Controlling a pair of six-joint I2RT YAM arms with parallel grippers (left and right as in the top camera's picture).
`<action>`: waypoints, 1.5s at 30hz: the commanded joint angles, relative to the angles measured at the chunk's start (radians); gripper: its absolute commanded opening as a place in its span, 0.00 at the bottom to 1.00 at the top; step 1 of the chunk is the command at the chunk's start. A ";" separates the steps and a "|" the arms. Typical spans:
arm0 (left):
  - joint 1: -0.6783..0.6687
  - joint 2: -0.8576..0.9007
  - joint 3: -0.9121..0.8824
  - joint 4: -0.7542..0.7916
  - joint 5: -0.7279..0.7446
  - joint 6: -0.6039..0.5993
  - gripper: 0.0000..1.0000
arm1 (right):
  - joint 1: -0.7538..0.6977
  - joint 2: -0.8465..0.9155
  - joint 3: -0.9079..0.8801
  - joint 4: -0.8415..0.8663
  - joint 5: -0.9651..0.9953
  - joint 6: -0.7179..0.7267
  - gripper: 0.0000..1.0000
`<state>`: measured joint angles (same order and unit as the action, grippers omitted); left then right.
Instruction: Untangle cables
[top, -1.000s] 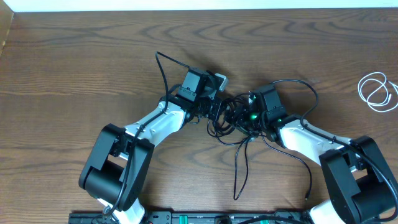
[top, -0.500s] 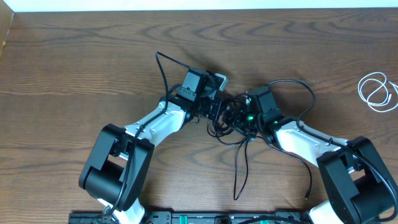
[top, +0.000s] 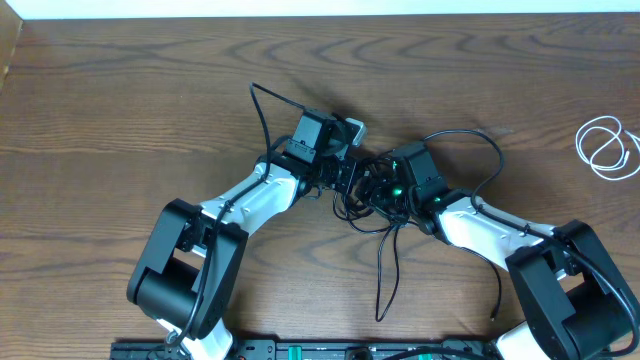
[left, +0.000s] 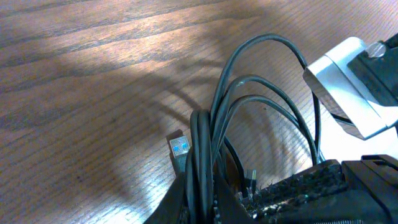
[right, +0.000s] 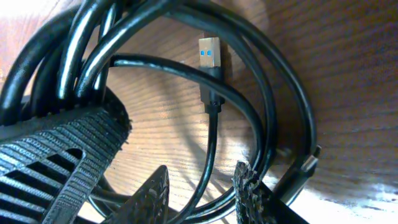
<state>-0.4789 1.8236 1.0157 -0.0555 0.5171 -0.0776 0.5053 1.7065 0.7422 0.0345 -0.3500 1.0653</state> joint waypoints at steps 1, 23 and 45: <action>0.002 0.000 0.003 -0.003 -0.005 0.013 0.08 | 0.016 -0.019 -0.005 0.000 0.037 0.020 0.30; 0.002 0.000 0.003 -0.003 -0.005 0.013 0.08 | 0.020 -0.019 -0.005 0.000 0.072 0.019 0.30; 0.002 0.000 0.003 -0.003 -0.005 0.013 0.08 | 0.063 -0.019 -0.005 0.001 0.135 0.024 0.31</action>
<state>-0.4789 1.8236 1.0157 -0.0555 0.5171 -0.0776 0.5610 1.7061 0.7422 0.0353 -0.2466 1.0737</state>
